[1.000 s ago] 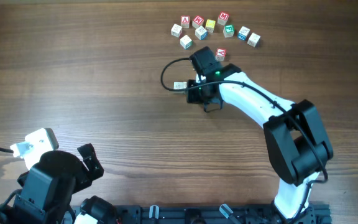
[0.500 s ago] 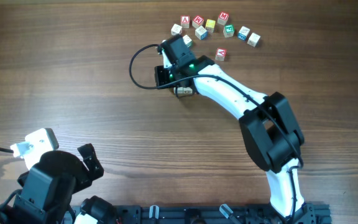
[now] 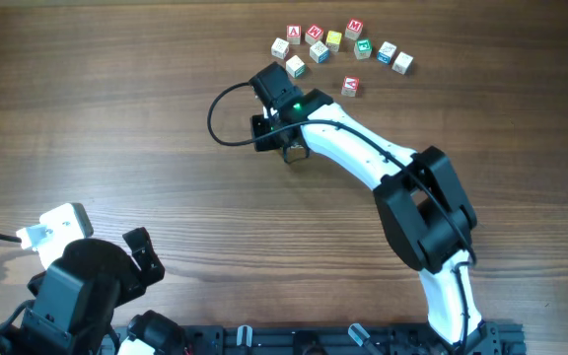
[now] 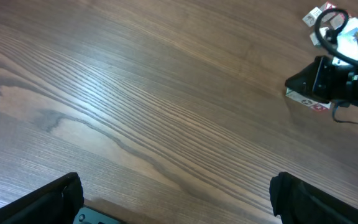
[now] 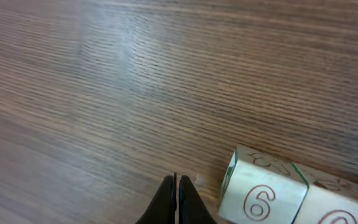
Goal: Form a horizontal line
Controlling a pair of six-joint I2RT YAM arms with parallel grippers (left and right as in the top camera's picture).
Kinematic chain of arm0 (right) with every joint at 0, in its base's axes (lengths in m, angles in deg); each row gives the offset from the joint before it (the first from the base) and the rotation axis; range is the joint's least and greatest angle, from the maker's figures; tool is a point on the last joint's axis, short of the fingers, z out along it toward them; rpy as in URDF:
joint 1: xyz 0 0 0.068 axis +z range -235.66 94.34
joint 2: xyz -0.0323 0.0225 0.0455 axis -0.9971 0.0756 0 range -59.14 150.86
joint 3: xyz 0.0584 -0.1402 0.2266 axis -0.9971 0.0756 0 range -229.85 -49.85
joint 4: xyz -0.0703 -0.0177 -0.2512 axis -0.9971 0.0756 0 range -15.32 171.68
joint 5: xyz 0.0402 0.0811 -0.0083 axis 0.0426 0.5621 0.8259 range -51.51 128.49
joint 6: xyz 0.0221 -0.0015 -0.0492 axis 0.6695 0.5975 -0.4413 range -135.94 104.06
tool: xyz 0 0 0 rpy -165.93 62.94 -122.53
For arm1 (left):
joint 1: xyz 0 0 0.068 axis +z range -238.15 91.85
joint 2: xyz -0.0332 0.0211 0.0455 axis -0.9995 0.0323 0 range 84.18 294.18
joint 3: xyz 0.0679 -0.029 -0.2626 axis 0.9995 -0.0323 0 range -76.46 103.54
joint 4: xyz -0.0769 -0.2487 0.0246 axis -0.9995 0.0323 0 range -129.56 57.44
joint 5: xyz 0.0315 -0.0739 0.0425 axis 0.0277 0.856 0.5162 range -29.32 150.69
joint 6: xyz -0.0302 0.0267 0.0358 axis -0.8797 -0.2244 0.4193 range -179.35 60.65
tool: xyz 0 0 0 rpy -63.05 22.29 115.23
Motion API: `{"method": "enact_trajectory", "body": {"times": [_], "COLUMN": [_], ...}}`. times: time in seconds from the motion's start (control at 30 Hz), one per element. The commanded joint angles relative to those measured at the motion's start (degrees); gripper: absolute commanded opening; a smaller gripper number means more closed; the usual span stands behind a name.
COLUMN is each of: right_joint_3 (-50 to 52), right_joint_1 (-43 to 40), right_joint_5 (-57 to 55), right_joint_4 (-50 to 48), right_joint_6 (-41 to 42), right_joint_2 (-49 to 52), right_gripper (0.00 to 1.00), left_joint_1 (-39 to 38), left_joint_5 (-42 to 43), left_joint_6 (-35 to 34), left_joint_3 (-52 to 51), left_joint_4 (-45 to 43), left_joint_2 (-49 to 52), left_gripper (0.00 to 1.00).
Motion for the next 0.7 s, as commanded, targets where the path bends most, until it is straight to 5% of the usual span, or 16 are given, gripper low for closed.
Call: {"method": "enact_trajectory", "body": {"times": [0.0,0.67], "right_joint_3": [-0.98,-0.98], "right_joint_1": [-0.13,-0.52], "right_joint_5": [-1.77,-4.15], "right_joint_4": [0.24,1.49], "right_joint_6": [0.22,0.9], "right_joint_2": [1.31,1.7], "right_gripper": [0.05,0.04], "left_joint_1": [0.2,0.2], "left_joint_5": [-0.76,-0.76], "left_joint_6": [-0.7,-0.7], "left_joint_3": [-0.11,-0.11], "left_joint_4": [-0.13,-0.13], "left_joint_2": [-0.15,-0.15], "left_gripper": [1.0,1.0]}}
